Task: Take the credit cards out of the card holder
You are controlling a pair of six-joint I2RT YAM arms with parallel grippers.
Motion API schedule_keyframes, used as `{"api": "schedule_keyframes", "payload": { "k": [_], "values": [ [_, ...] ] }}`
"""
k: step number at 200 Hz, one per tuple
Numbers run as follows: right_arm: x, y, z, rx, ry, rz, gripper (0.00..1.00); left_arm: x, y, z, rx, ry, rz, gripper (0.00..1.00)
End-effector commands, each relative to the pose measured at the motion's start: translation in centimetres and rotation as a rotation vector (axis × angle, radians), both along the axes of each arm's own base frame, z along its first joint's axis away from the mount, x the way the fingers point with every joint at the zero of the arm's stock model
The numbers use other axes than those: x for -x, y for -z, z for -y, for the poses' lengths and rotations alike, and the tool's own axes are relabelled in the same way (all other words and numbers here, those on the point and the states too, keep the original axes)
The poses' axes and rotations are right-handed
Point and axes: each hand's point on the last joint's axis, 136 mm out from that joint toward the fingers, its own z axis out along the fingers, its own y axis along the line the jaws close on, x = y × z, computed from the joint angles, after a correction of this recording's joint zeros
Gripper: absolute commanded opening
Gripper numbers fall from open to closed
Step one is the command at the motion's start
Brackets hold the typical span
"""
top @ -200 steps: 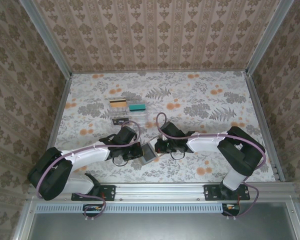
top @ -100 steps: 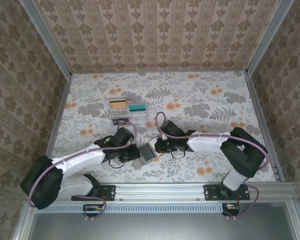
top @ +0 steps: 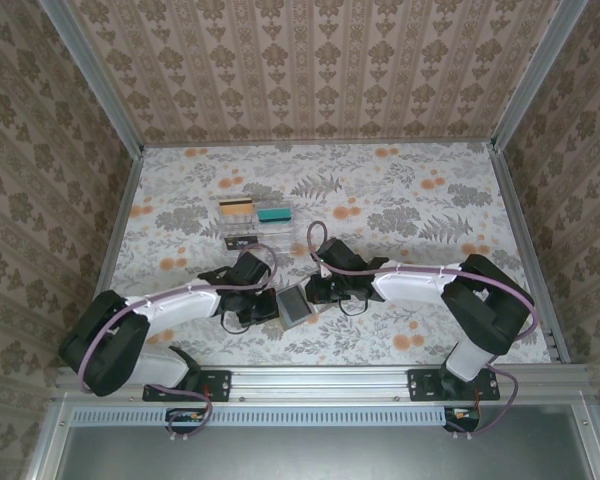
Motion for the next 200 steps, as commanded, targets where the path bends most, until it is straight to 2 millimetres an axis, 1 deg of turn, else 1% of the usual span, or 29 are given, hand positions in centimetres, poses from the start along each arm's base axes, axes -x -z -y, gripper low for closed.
{"api": "schedule_keyframes", "payload": {
  "k": [1, 60, 127, 175, 200],
  "values": [
    [0.3, 0.0, -0.3, 0.010, -0.028, -0.016, 0.14, -2.2, 0.2, -0.3, -0.047, 0.014, 0.062, 0.02],
    [-0.2, 0.7, -0.1, -0.001, -0.017, -0.047, 0.20, -3.0, 0.8, -0.3, -0.083, 0.026, 0.057, 0.02],
    [-0.3, 1.8, -0.3, -0.016, -0.025, -0.081, 0.20, -3.0, 0.9, -0.3, -0.091, 0.034, 0.051, 0.01],
    [-0.1, 1.5, -1.3, -0.077, -0.037, -0.099, 0.19, -2.9, 1.0, -0.1, -0.092, 0.038, 0.044, 0.01],
    [0.1, 1.5, -1.3, -0.081, -0.038, -0.106, 0.19, -3.1, 0.5, -0.1, -0.087, 0.039, 0.056, 0.01]
  ]
}}
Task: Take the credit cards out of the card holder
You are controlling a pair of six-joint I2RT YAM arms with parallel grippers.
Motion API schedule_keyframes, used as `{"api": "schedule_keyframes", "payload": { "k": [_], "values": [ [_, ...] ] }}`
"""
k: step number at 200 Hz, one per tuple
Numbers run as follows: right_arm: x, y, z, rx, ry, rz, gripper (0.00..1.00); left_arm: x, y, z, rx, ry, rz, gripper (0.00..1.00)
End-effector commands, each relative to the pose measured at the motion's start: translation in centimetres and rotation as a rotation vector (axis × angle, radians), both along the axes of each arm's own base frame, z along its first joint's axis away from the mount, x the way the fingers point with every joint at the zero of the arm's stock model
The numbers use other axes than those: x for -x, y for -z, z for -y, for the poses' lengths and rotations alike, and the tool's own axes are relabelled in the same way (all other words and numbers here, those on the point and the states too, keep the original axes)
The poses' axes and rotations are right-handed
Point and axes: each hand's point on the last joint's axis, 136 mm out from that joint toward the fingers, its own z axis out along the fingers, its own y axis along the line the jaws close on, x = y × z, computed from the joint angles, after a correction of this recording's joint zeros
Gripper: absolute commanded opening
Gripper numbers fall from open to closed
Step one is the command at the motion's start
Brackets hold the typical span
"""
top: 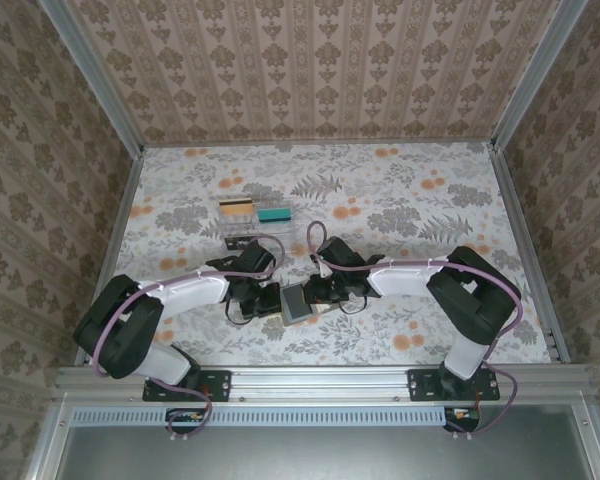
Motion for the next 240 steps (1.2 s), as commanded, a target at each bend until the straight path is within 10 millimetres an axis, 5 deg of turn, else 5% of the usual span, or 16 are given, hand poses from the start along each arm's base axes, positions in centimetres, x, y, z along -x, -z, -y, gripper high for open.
{"api": "schedule_keyframes", "payload": {
  "k": [1, 103, 215, 240],
  "values": [
    [0.1, -0.2, -0.7, -0.035, -0.016, -0.018, 0.19, -2.0, 0.4, -0.6, -0.051, -0.019, 0.080, 0.01],
    [0.0, 0.2, -0.1, -0.025, 0.007, -0.018, 0.00, -3.1, -4.4, 0.8, 0.011, -0.016, 0.177, 0.01],
    [0.1, 0.1, -0.1, -0.038, 0.011, -0.017, 0.00, -1.7, -0.6, 1.3, -0.015, -0.005, 0.102, 0.00],
    [0.2, 0.2, -0.3, -0.049, 0.010, -0.024, 0.10, -1.6, -0.1, 1.4, -0.023, -0.001, 0.093, 0.00]
  ]
}}
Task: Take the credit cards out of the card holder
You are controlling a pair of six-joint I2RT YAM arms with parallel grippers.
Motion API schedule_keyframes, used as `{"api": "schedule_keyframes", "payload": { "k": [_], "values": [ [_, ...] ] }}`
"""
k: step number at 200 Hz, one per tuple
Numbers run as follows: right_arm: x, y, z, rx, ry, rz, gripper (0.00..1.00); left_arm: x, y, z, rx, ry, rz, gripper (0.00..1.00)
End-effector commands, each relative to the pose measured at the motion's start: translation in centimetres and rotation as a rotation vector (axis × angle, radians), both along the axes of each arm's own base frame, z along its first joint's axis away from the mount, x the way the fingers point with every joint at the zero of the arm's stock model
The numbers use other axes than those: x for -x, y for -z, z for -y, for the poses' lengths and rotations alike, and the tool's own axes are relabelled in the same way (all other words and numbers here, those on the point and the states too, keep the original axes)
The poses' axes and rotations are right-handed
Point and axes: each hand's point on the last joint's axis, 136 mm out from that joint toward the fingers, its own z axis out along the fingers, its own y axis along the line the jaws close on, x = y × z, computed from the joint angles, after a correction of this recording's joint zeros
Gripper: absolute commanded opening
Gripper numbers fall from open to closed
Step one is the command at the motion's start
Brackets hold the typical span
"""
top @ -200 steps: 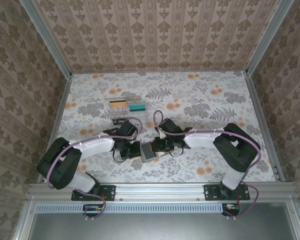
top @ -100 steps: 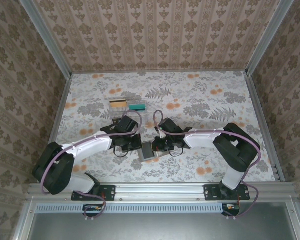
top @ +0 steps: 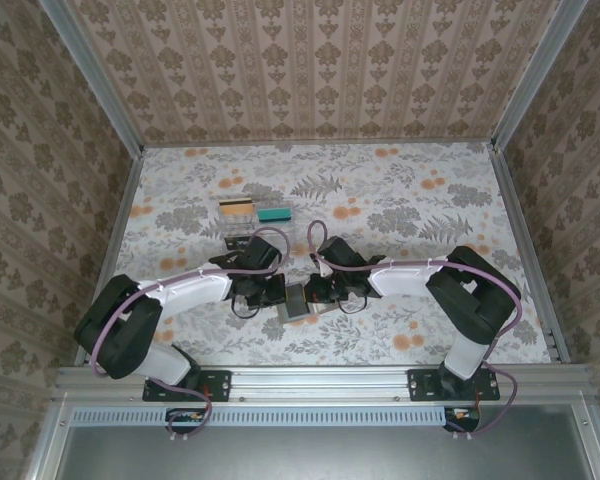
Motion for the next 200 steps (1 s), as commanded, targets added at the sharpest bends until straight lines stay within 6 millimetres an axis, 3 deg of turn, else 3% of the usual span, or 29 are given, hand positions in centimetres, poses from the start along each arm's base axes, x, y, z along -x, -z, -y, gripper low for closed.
{"api": "schedule_keyframes", "payload": {
  "k": [1, 14, 33, 58, 77, 152, 200],
  "values": [
    [0.3, 0.3, -0.1, -0.021, 0.004, -0.023, 0.10, 0.7, 1.4, -0.2, -0.023, -0.004, -0.031, 0.00],
    [0.3, 0.4, -0.2, -0.025, 0.005, -0.028, 0.16, 0.9, 1.6, -0.1, -0.028, 0.001, -0.037, 0.00],
    [0.2, 0.5, -0.1, -0.028, 0.012, -0.032, 0.17, 1.0, 1.8, 0.1, -0.031, 0.008, -0.039, 0.00],
    [0.2, 0.6, 0.1, -0.040, 0.020, -0.040, 0.11, 1.0, 1.8, 0.1, -0.036, 0.010, -0.039, 0.00],
    [0.2, 0.6, 0.3, -0.041, 0.026, -0.042, 0.00, 1.0, 1.6, 0.1, -0.038, 0.013, -0.033, 0.00],
    [-0.5, 0.2, 3.0, -0.002, 0.102, -0.004, 0.00, 0.8, 1.2, -0.7, -0.071, 0.028, -0.007, 0.00],
    [-0.4, 0.3, 3.4, 0.007, 0.105, -0.002, 0.00, 0.6, 0.9, -0.7, -0.069, 0.029, 0.005, 0.00]
  ]
}}
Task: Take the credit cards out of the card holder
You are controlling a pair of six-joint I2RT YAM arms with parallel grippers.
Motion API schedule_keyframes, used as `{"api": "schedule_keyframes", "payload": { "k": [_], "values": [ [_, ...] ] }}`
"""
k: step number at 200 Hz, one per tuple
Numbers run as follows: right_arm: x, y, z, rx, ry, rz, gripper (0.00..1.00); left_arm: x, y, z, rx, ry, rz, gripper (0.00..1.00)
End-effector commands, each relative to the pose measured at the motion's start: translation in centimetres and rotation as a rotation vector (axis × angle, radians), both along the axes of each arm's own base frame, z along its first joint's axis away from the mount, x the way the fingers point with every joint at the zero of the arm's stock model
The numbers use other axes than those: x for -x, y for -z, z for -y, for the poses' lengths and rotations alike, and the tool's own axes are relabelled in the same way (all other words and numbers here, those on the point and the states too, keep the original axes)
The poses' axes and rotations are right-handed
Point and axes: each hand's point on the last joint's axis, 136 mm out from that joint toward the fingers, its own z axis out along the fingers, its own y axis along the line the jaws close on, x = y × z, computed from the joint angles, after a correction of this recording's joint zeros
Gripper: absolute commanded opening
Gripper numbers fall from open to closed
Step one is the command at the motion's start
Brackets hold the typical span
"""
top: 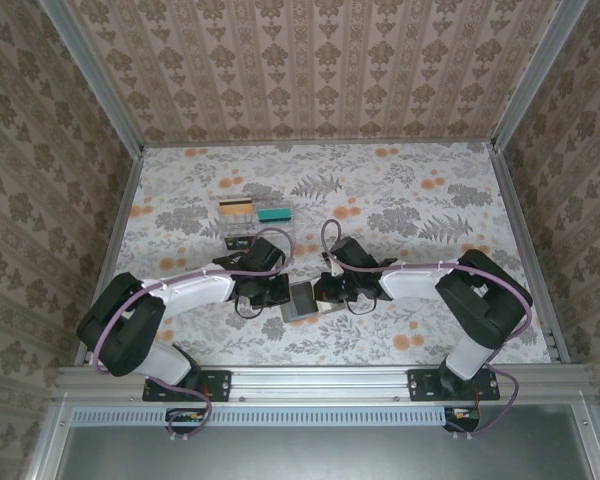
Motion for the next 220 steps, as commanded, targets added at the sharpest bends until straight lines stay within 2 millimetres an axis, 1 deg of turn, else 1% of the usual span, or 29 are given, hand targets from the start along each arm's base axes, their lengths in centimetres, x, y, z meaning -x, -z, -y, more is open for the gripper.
{"api": "schedule_keyframes", "payload": {
  "k": [1, 22, 31, 46, 73, 92, 100, 117, 124, 133, 146, 187, 220],
  "values": [
    [0.1, 0.1, 1.0, 0.028, 0.023, 0.006, 0.00, 0.8, 0.8, -1.5, -0.078, 0.013, -0.017, 0.00],
    [0.0, -0.1, 0.9, 0.021, 0.019, 0.010, 0.00, 0.8, 0.9, -1.5, -0.077, 0.015, -0.018, 0.00],
    [0.0, -0.1, 0.7, 0.010, 0.009, 0.006, 0.13, 0.8, 0.9, -1.4, -0.073, 0.016, -0.018, 0.00],
    [0.0, -0.1, 0.0, -0.016, -0.008, -0.007, 0.24, 0.8, 1.0, -1.3, -0.072, 0.019, -0.019, 0.00],
    [0.0, 0.5, -0.5, -0.029, -0.015, -0.029, 0.26, 0.8, 1.2, -1.1, -0.071, 0.022, -0.025, 0.00],
    [0.0, 0.6, -0.6, -0.035, -0.014, -0.031, 0.26, 0.8, 1.2, -1.0, -0.069, 0.025, -0.026, 0.00],
    [0.0, 0.6, -0.6, -0.035, -0.014, -0.030, 0.23, 0.9, 1.2, -1.0, -0.069, 0.026, -0.026, 0.00],
    [0.0, 0.7, -0.6, -0.035, -0.012, -0.033, 0.14, 0.9, 1.2, -1.0, -0.069, 0.028, -0.026, 0.00],
    [0.0, 0.7, -0.5, -0.033, -0.010, -0.031, 0.11, 0.9, 1.2, -1.0, -0.071, 0.028, -0.025, 0.00],
    [0.0, 0.8, -0.3, -0.030, -0.006, -0.033, 0.05, 0.9, 1.2, -1.0, -0.074, 0.030, -0.025, 0.00],
    [0.0, 0.9, 0.2, -0.024, 0.002, -0.033, 0.00, 0.9, 1.2, -1.1, -0.076, 0.031, -0.025, 0.00],
    [-0.1, 0.8, 1.8, -0.010, 0.025, -0.028, 0.00, 1.1, 1.3, -1.5, -0.089, 0.033, -0.028, 0.00],
    [-0.2, 0.1, 3.4, -0.005, 0.040, -0.014, 0.00, 1.1, 1.3, -1.7, -0.090, 0.034, -0.028, 0.00]
  ]
}}
